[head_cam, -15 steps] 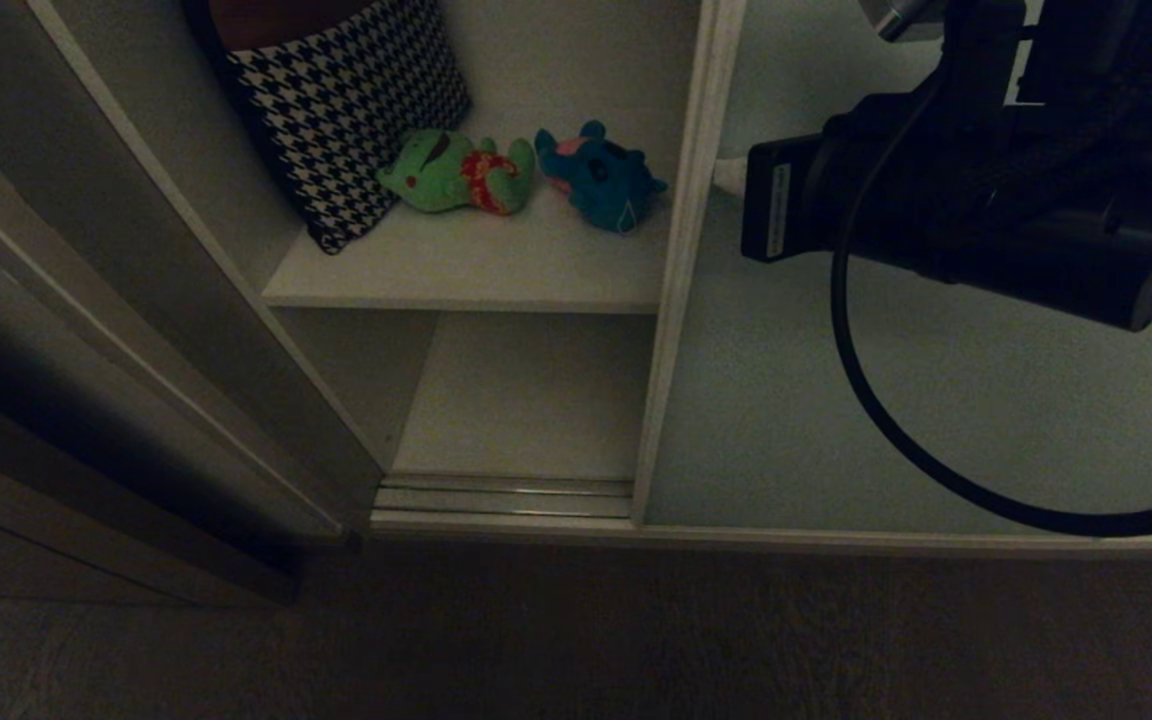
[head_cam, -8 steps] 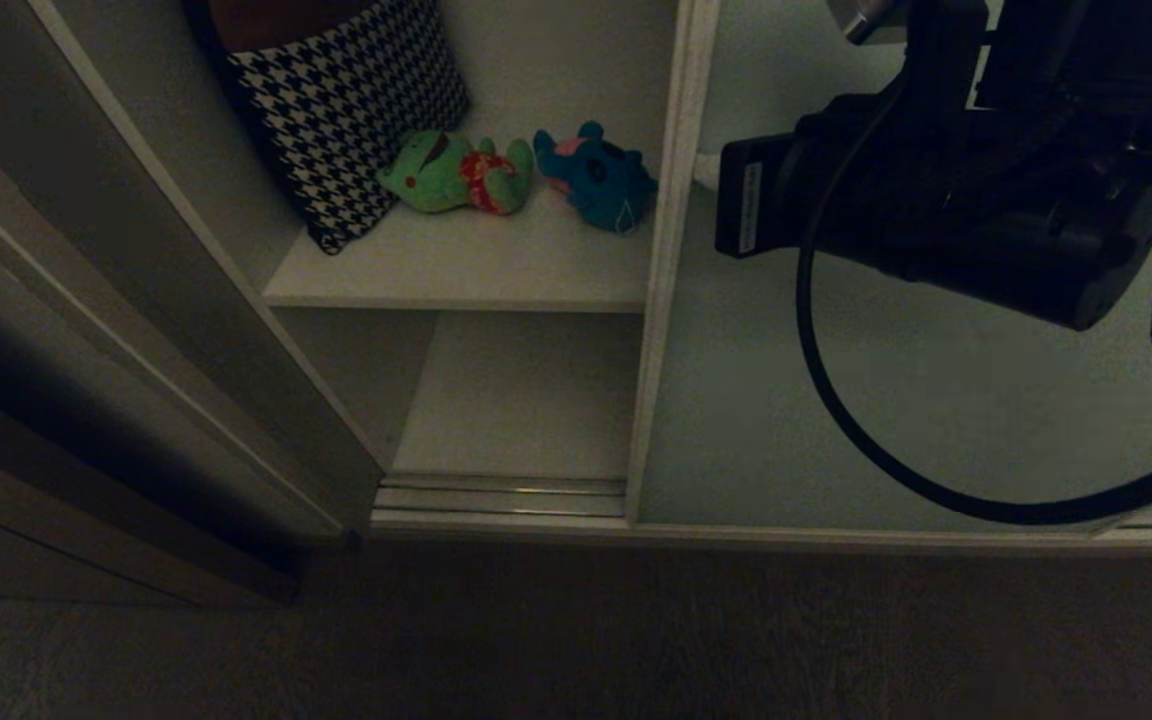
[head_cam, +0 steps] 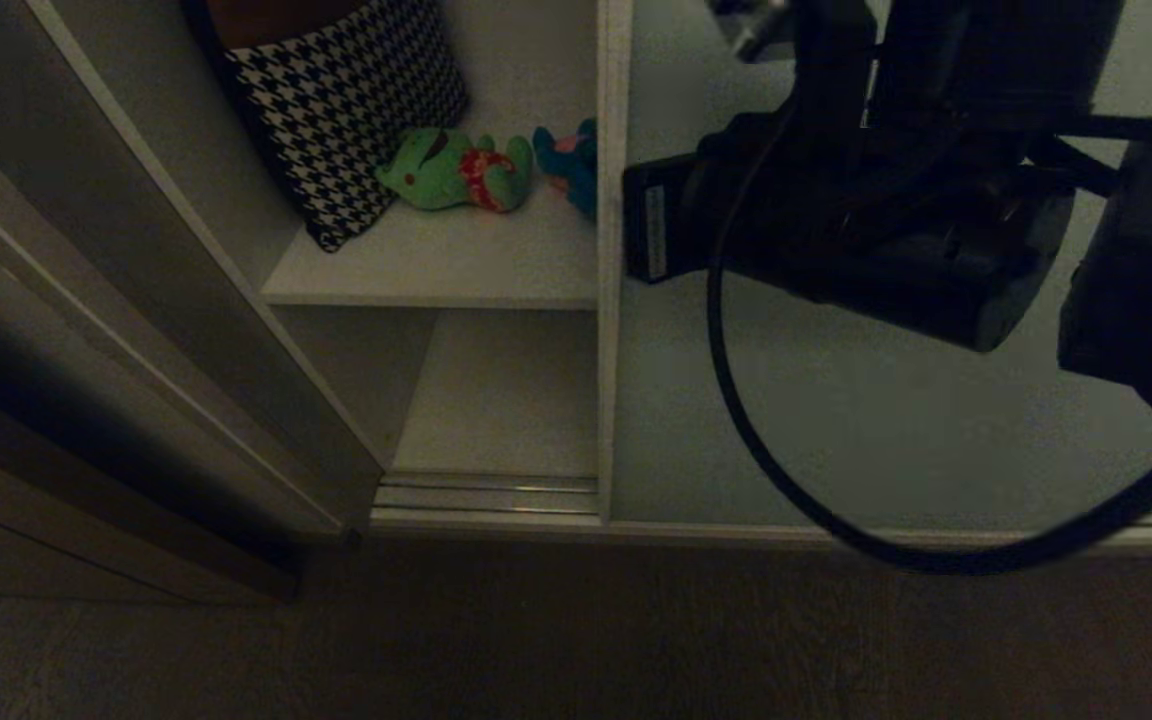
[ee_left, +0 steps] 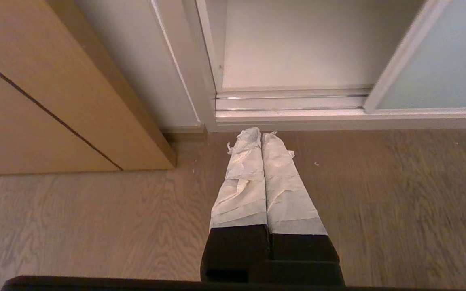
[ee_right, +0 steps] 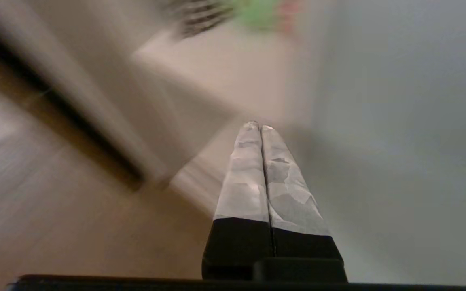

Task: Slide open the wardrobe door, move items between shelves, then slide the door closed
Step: Close the door

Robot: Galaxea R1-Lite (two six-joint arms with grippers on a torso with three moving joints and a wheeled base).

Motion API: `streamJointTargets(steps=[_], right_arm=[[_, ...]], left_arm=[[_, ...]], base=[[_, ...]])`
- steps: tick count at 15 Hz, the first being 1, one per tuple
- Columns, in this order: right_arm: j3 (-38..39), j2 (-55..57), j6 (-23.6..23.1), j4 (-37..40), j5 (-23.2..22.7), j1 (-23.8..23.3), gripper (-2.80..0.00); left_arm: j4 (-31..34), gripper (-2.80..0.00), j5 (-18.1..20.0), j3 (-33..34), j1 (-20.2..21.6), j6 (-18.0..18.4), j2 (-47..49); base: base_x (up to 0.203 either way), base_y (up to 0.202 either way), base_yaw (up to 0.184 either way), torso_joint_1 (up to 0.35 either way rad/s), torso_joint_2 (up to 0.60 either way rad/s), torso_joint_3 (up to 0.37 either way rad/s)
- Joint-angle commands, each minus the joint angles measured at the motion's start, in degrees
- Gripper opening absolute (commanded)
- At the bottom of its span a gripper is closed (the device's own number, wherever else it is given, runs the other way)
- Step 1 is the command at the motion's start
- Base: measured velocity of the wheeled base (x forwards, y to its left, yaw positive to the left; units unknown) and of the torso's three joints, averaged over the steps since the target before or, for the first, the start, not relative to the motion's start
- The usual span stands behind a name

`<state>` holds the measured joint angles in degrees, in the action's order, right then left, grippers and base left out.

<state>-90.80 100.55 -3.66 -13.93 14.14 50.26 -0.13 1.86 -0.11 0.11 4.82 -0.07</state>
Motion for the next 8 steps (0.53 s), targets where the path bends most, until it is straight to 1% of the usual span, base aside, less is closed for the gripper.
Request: streamJointTargets(steps=[1, 3, 5, 7, 8], right_arm=[[-0.26, -0.37, 0.13, 1.81, -0.22, 2.44, -2.8], [0.55, -2.12, 0.25, 5.02, -1.63, 5.29, -2.8], [4.18, -5.61, 0.08, 5.82, -2.09, 6.99, -2.8], [7.96, -10.77, 0.42, 5.86, -1.28, 7.28, -2.8], [9.7, -13.83, 0.5, 5.92, 0.31, 7.19, -2.8]], left_arm=[[0.05, -2.8, -0.02, 0.02, -0.02, 0.02, 0.07], [0.05, -2.8, -0.02, 0.02, -0.02, 0.02, 0.07], [0.05, -2.8, -0.02, 0.02, -0.02, 0.02, 0.07], [0.05, -2.8, -0.02, 0.11, -0.02, 0.02, 0.07], [0.05, -2.8, -0.02, 0.06, -0.02, 0.02, 0.07]], base=[[0.0, 0.0, 0.0, 0.0, 0.0, 0.0], [0.0, 0.0, 0.0, 0.0, 0.0, 0.0], [0.0, 0.0, 0.0, 0.0, 0.0, 0.0], [0.0, 0.0, 0.0, 0.0, 0.0, 0.0], [0.0, 0.0, 0.0, 0.0, 0.0, 0.0]])
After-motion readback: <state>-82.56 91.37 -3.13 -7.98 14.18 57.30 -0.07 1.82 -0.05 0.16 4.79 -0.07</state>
